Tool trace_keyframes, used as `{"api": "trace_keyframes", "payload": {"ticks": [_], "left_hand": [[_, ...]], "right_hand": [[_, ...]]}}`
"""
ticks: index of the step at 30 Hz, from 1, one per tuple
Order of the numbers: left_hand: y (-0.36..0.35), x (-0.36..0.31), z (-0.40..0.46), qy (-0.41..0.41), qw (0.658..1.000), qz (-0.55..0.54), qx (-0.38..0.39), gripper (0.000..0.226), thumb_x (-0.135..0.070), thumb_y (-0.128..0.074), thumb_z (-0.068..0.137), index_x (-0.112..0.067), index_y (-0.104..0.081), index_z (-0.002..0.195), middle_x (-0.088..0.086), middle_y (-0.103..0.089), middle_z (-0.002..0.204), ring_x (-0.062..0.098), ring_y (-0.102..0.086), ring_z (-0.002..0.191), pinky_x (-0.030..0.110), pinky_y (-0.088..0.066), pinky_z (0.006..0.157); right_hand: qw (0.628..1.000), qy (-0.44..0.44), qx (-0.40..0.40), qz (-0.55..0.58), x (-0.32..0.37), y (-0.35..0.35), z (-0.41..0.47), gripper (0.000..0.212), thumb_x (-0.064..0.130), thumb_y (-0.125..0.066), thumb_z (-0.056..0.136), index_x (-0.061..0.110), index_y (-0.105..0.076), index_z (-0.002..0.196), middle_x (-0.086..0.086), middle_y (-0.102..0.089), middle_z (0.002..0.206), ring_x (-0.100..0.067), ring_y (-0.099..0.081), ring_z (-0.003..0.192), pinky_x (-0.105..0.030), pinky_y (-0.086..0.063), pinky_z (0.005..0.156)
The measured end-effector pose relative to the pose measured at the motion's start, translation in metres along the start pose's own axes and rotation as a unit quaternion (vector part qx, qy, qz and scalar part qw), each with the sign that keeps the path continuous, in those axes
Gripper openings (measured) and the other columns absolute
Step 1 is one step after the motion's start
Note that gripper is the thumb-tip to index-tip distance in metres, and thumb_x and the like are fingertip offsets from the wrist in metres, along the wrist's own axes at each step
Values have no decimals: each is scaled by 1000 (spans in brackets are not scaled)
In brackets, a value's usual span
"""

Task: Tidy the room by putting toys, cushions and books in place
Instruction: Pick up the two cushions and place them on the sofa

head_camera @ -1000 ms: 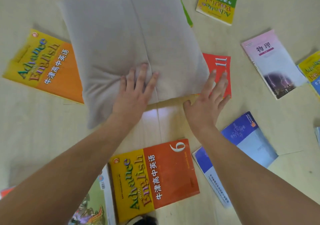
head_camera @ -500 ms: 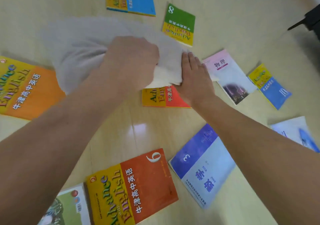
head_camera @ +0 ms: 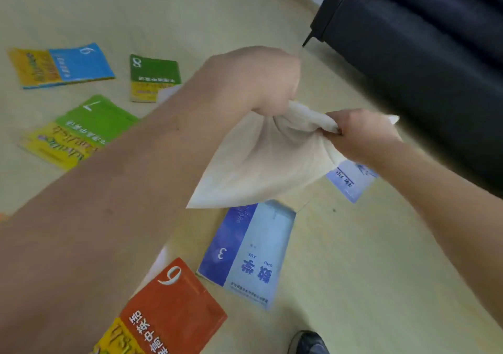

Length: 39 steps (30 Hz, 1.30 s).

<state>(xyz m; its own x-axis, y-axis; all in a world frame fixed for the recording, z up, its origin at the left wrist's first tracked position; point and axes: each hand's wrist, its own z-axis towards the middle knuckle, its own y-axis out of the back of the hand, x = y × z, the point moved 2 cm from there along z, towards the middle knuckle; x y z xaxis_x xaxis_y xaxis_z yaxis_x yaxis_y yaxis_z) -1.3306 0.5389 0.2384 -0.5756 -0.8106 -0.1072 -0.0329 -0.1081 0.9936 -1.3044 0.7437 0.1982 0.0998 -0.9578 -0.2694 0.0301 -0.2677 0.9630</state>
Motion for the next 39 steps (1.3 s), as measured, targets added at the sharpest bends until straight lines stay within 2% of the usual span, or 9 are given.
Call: {"api": "trace_keyframes", "payload": {"ticks": [4,7,10,12,15,18,29,33,39], "left_hand": [[-38,-42,41,-46,997,-48,25,14,1,-47,75,-9,-53,67,11,-45,64,29,-45,65,31,-31,54],[-84,-72,65,-48,995,-62,64,9,-6,-52,80,-11,-57,87,4,-49,77,30,-51,81,33,-37,65],[-114,-90,80,-25,991,-23,129,52,-24,-61,72,-20,-48,122,1,-49,124,25,-45,123,40,-38,99],[-128,-92,88,-11,986,7,167,78,-29,-63,69,-18,-36,140,1,-31,149,22,-27,142,48,-21,115],[-149,-100,98,-13,987,58,149,66,-29,-62,76,-14,-42,136,8,-51,137,27,-49,128,37,-40,95],[-147,-121,109,-26,993,61,93,17,-12,-56,78,-18,-58,93,6,-68,97,28,-66,97,29,-42,73],[99,-252,179,-58,973,68,211,25,-14,-59,83,-19,-64,108,2,-67,102,26,-65,100,28,-35,71],[228,-340,203,-95,970,49,217,22,-13,-57,82,-20,-63,103,-2,-51,77,25,-62,86,28,-34,66],[398,-474,211,-169,965,51,194,25,-10,-56,83,-17,-63,105,1,-66,98,25,-63,102,28,-39,72]], "right_hand": [[995,-66,64,-32,-60,-20,-26,36,54,-38,95,24,-58,90,0,-60,84,-25,-54,78,-31,-36,61],[987,-91,126,-43,-89,-57,-42,40,57,-36,96,24,-57,88,-2,-61,88,-25,-52,78,-31,-37,63],[984,-99,150,-1,-106,-80,-39,41,58,-38,95,24,-61,102,0,-58,90,-23,-49,83,-32,-37,69],[982,-77,167,51,-116,-90,-31,39,59,-42,94,29,-60,112,1,-63,108,-22,-53,96,-32,-35,75],[963,-55,208,160,-122,-112,-22,34,54,-50,92,32,-59,116,5,-61,124,-21,-53,118,-30,-33,80],[966,-48,220,128,-120,-122,-17,29,49,-44,97,25,-58,102,-1,-63,104,-25,-58,104,-33,-36,73],[930,-154,293,163,-283,101,-75,30,46,-38,100,23,-58,100,0,-60,102,-24,-56,90,-32,-38,72],[913,-205,305,178,-378,220,-126,33,46,-38,99,21,-58,91,0,-61,95,-25,-60,91,-32,-38,69],[898,-290,270,190,-500,376,-226,33,50,-38,98,25,-53,83,2,-57,83,-24,-54,80,-34,-40,67]]}}
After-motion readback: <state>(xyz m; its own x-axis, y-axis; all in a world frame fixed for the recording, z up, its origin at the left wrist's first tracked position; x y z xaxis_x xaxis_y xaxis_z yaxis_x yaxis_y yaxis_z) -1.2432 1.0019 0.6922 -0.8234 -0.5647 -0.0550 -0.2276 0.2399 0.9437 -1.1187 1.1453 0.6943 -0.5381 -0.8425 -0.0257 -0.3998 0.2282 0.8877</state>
